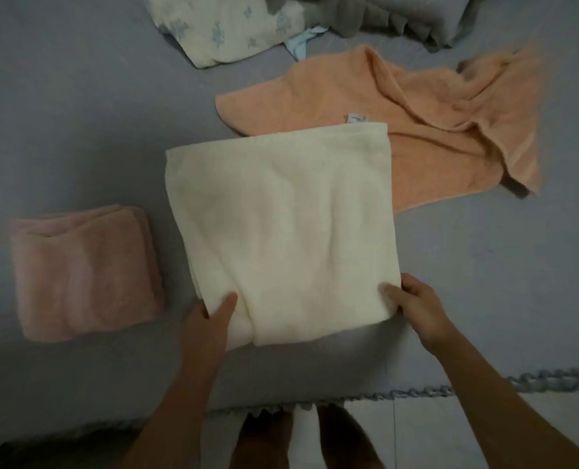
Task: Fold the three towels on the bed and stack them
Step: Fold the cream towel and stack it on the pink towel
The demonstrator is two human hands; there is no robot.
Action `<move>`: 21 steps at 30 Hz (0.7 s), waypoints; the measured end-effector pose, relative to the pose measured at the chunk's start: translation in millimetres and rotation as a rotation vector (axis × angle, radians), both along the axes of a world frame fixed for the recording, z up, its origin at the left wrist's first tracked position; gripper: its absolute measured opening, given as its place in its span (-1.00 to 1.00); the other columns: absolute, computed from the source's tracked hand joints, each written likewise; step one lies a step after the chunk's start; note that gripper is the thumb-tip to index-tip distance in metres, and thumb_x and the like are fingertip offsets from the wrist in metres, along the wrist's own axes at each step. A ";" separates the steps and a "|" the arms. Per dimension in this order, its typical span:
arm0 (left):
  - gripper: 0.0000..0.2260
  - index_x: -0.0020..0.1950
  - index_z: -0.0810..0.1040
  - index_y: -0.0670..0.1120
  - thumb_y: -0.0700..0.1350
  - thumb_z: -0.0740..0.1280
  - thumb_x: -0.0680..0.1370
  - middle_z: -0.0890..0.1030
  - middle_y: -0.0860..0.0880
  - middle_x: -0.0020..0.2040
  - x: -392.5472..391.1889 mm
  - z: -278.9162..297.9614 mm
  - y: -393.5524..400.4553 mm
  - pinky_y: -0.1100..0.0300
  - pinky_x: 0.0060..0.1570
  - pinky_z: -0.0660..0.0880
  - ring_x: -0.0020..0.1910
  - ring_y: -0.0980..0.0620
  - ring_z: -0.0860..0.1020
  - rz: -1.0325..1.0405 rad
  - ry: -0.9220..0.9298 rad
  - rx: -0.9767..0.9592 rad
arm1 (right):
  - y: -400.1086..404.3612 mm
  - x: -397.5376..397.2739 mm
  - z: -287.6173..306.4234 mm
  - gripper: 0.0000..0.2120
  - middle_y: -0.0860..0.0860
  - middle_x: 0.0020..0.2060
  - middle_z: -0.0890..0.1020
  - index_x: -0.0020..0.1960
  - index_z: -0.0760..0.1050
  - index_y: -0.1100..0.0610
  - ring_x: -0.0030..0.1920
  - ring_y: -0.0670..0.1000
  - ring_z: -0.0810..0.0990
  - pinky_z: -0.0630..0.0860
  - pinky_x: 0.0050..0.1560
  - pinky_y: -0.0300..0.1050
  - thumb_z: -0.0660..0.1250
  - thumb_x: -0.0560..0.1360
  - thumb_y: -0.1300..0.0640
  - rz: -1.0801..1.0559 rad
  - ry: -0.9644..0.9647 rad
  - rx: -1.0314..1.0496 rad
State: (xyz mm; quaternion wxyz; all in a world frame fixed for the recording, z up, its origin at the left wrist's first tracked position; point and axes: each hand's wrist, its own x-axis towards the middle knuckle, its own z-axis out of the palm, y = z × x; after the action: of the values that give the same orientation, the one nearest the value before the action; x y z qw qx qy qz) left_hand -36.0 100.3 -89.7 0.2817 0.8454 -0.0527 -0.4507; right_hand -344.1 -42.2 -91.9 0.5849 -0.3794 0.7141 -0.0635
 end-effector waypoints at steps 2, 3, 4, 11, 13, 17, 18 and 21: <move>-0.65 0.26 0.58 0.00 0.06 0.43 0.51 0.64 0.09 0.10 -12.2 3.2 30.1 0.05 0.15 0.50 0.06 0.05 0.60 0.005 0.064 -0.011 | 11.3 -11.1 0.0 -0.88 -0.07 -0.05 0.68 -0.04 0.61 -0.01 -0.05 -0.05 0.62 0.53 -0.06 -0.11 0.36 0.53 0.20 0.068 -0.010 0.034; -0.69 0.22 0.60 0.00 0.04 0.43 0.51 0.65 0.10 0.07 -15.9 3.2 42.0 0.06 0.15 0.50 0.05 0.04 0.61 -0.009 0.075 0.001 | 14.5 -16.7 0.7 -0.88 -0.10 -0.04 0.68 -0.02 0.63 -0.02 -0.04 -0.09 0.62 0.51 -0.06 -0.16 0.37 0.53 0.18 0.098 -0.021 0.054; -0.75 0.16 0.62 0.00 0.03 0.43 0.52 0.66 0.08 0.04 -18.3 2.0 51.6 0.07 0.13 0.50 0.04 0.02 0.61 -0.024 0.080 0.024 | 15.8 -21.1 2.4 -0.88 -0.11 -0.04 0.69 0.01 0.63 -0.02 -0.03 -0.12 0.62 0.50 -0.06 -0.20 0.38 0.53 0.15 0.116 -0.042 0.086; -0.77 0.13 0.56 -0.15 -0.01 0.27 0.62 0.62 -0.10 0.06 7.1 -0.8 92.6 0.19 -0.19 0.65 -0.03 -0.04 0.60 0.382 0.086 -0.107 | -4.9 -67.3 26.7 -0.71 -0.07 -0.46 0.47 -0.33 0.49 0.17 -0.42 -0.11 0.39 0.34 -0.37 -0.25 0.36 0.54 0.11 0.142 -0.050 -0.237; -0.73 0.17 0.53 -0.16 0.02 0.27 0.62 0.61 -0.08 0.03 7.3 -7.3 105.1 0.14 -0.20 0.63 -0.07 -0.01 0.60 0.343 0.041 -0.063 | 0.6 -79.7 29.2 -0.64 -0.12 -0.50 0.36 -0.38 0.34 0.09 -0.46 -0.15 0.30 0.25 -0.44 -0.30 0.37 0.53 0.08 0.201 -0.040 -0.314; -0.71 0.16 0.53 -0.16 0.04 0.25 0.63 0.62 -0.15 -0.08 -10.4 -23.6 119.2 0.10 -0.16 0.53 -0.17 -0.09 0.62 0.139 0.046 0.078 | 28.1 -86.7 9.2 -0.70 0.05 -0.38 0.62 -0.32 0.45 0.17 -0.31 0.04 0.56 0.44 -0.27 -0.11 0.39 0.50 0.05 0.394 0.165 -0.115; -0.70 0.16 0.53 -0.16 0.05 0.24 0.63 0.63 -0.15 -0.09 -13.0 -26.5 120.8 0.08 -0.15 0.53 -0.16 -0.11 0.63 0.148 0.056 0.083 | 31.6 -86.2 4.4 -0.75 0.08 -0.33 0.65 -0.29 0.48 0.17 -0.26 0.11 0.61 0.49 -0.22 -0.08 0.39 0.50 0.08 0.380 0.185 -0.053; -0.74 0.08 0.55 -0.16 0.04 0.29 0.61 0.62 -0.23 -0.05 -19.0 -29.5 119.3 0.04 -0.13 0.56 -0.14 -0.18 0.62 0.277 0.063 0.052 | 33.8 -77.5 0.7 -0.91 0.16 -0.16 0.69 -0.07 0.51 0.19 -0.20 0.23 0.70 0.65 -0.22 0.00 0.37 0.53 0.16 0.107 0.011 0.079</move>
State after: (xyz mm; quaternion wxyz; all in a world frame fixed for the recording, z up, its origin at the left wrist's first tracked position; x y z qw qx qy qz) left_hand -55.0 219.6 -119.2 0.3205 0.8372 0.0849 -0.4350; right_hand -421.6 -8.4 -91.2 0.5978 -0.3943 0.6980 -0.0018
